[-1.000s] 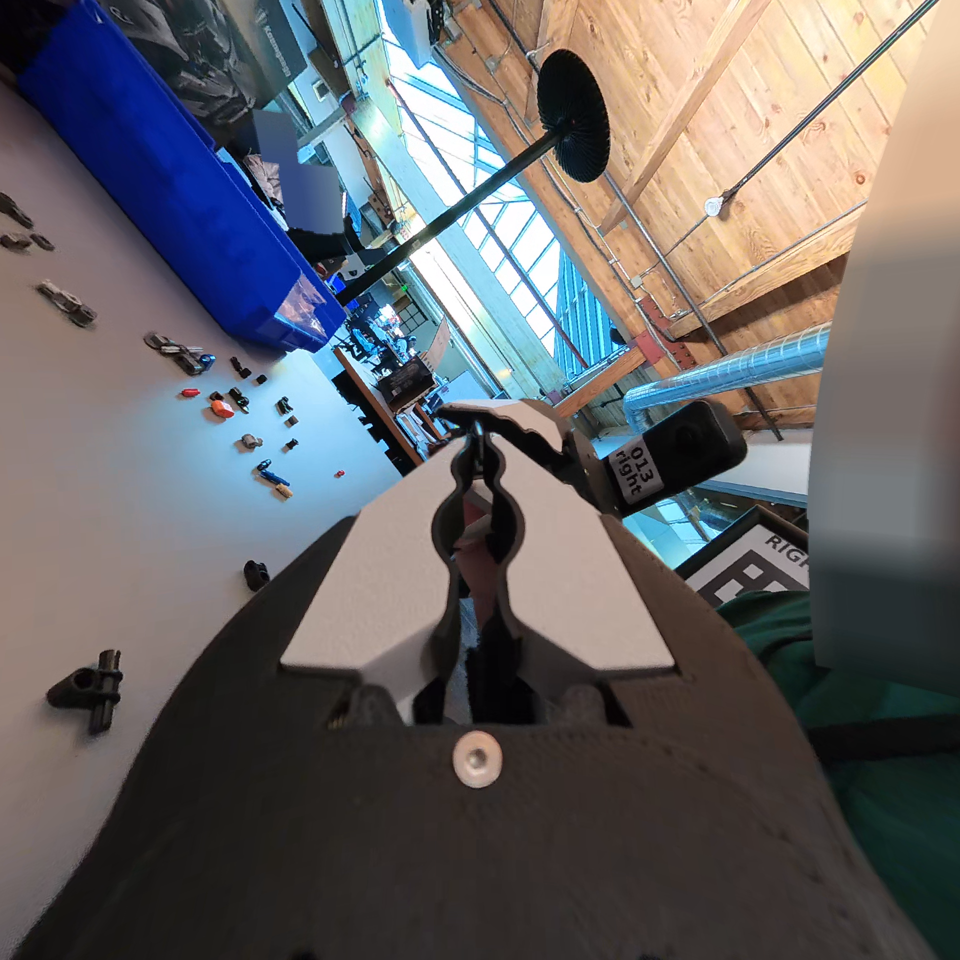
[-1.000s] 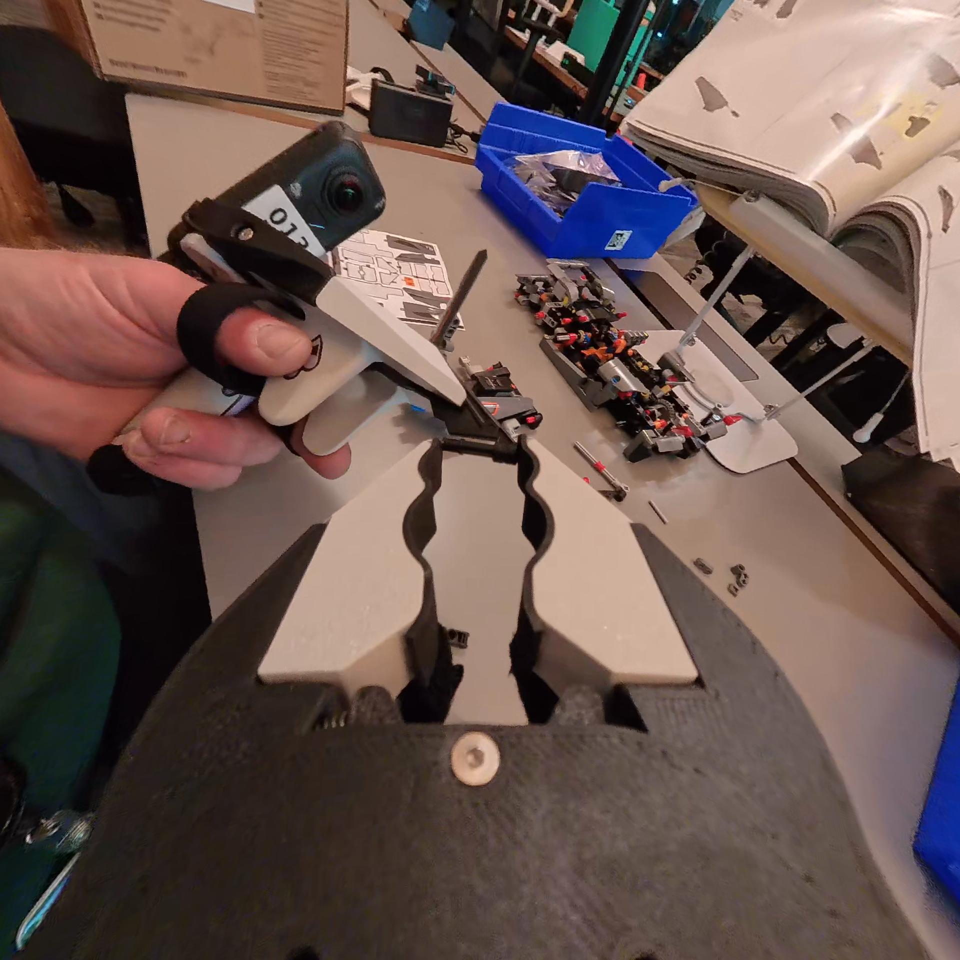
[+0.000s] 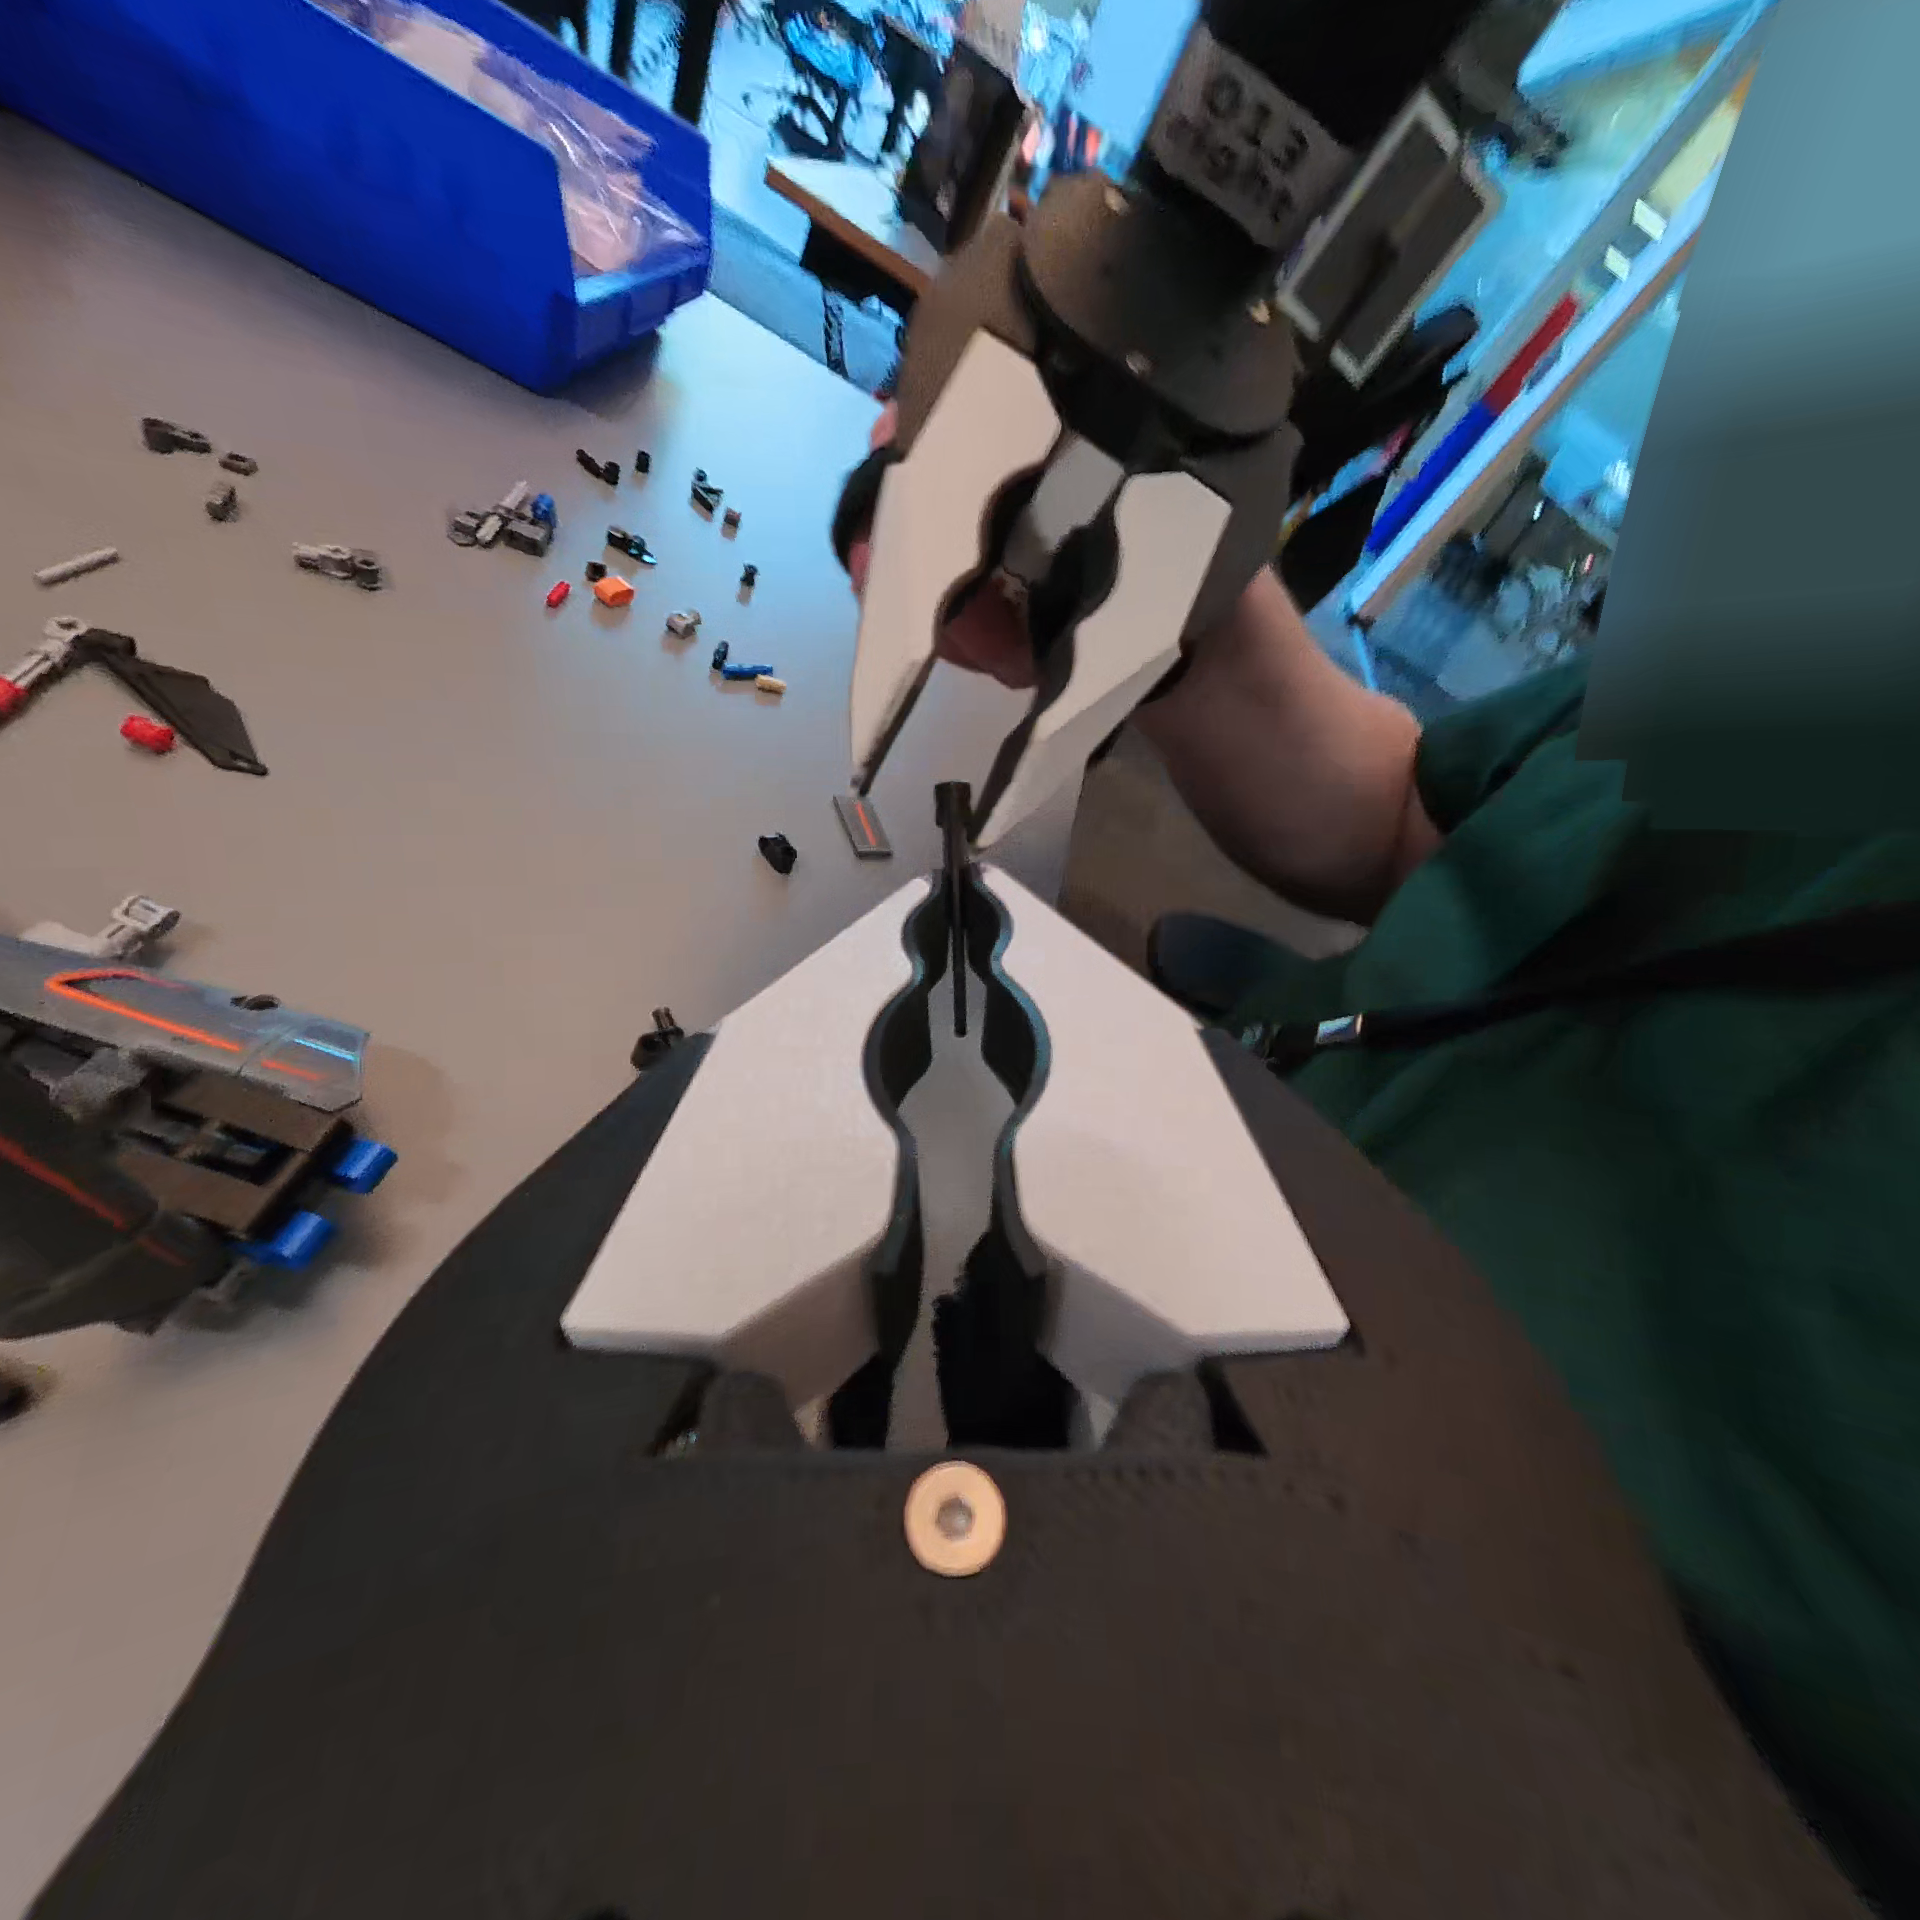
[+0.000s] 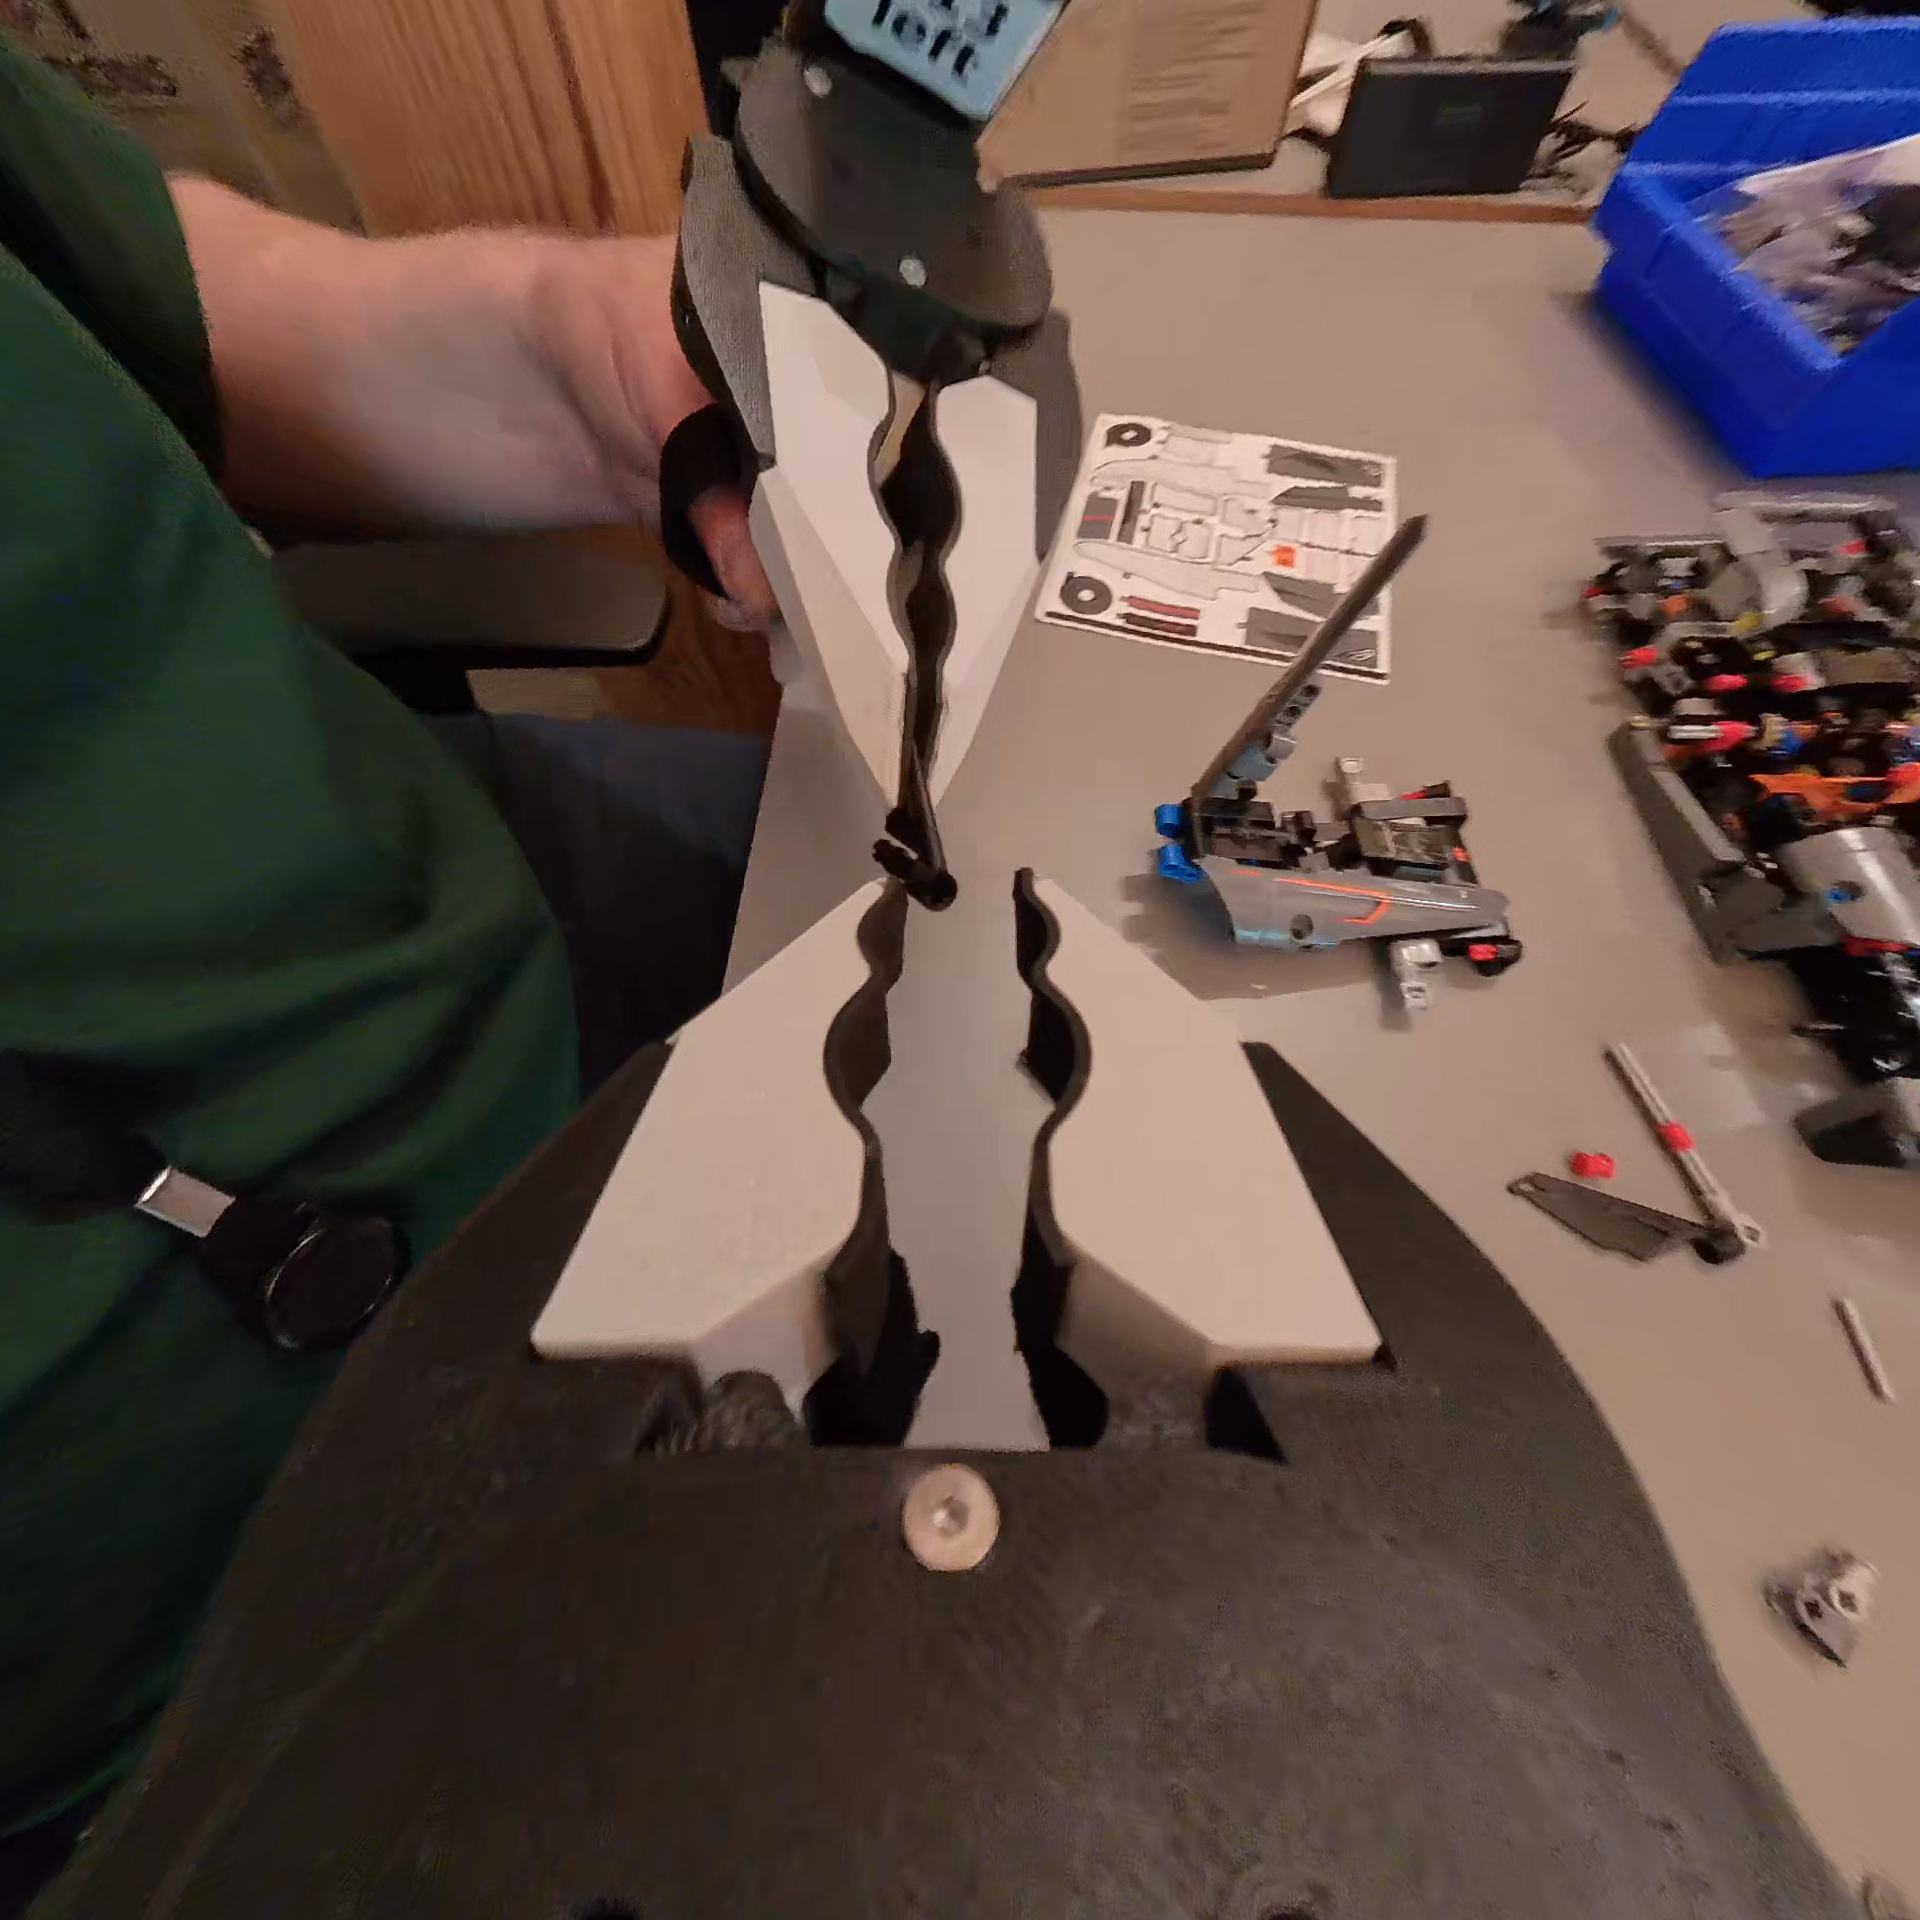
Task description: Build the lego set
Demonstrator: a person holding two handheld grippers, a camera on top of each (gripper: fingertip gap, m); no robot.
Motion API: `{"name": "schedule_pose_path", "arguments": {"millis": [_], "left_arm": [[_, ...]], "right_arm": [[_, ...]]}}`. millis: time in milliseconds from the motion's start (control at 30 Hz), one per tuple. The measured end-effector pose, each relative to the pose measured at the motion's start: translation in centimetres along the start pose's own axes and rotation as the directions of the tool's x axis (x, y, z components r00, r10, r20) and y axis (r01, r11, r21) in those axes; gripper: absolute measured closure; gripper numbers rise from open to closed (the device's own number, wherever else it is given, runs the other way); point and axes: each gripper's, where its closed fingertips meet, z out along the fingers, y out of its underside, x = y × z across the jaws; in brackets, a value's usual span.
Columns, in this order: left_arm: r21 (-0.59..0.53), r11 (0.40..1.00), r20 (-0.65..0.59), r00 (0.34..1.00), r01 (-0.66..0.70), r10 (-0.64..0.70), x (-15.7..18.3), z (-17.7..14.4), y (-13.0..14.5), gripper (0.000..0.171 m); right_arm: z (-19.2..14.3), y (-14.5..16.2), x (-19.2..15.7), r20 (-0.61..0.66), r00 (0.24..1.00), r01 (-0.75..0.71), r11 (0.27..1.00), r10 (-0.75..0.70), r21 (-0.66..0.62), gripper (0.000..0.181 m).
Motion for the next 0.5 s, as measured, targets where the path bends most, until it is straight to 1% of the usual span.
{"name": "schedule_pose_path", "arguments": {"millis": [100, 133, 233, 400, 500], "left_arm": [[-0.085, 0.993, 0.025, 0.996, -0.078, 0.080, -0.1, 0.1, 0.6, 0.171], [-0.111, 0.989, 0.027, 0.994, -0.101, 0.104, -0.1, 0.1, 0.8, 0.171], [-0.174, 0.973, 0.026, 0.987, -0.151, 0.158, 0.0, -0.1, 1.6, 0.171], [-0.239, 0.948, 0.024, 0.975, -0.209, 0.221, -0.1, -0.3, 2.4, 0.171], [-0.250, 0.942, 0.029, 0.970, -0.225, 0.239, -0.3, -0.4, 2.4, 0.171]], "right_arm": [[0.7, -0.1, -0.7, 0.063, 0.998, 0.009, 1.000, -0.008, -0.015, 0.169], [0.9, 0.0, -1.0, 0.087, 0.996, 0.012, 0.999, -0.009, -0.033, 0.175], [1.6, 0.5, -1.7, 0.118, 0.993, 0.024, 0.997, -0.015, -0.072, 0.177], [2.2, 1.0, -2.0, 0.135, 0.991, 0.004, 0.995, 0.009, -0.098, 0.178], [2.3, 0.8, -1.7, 0.122, 0.992, -0.019, 0.996, 0.029, -0.084, 0.178]]}}
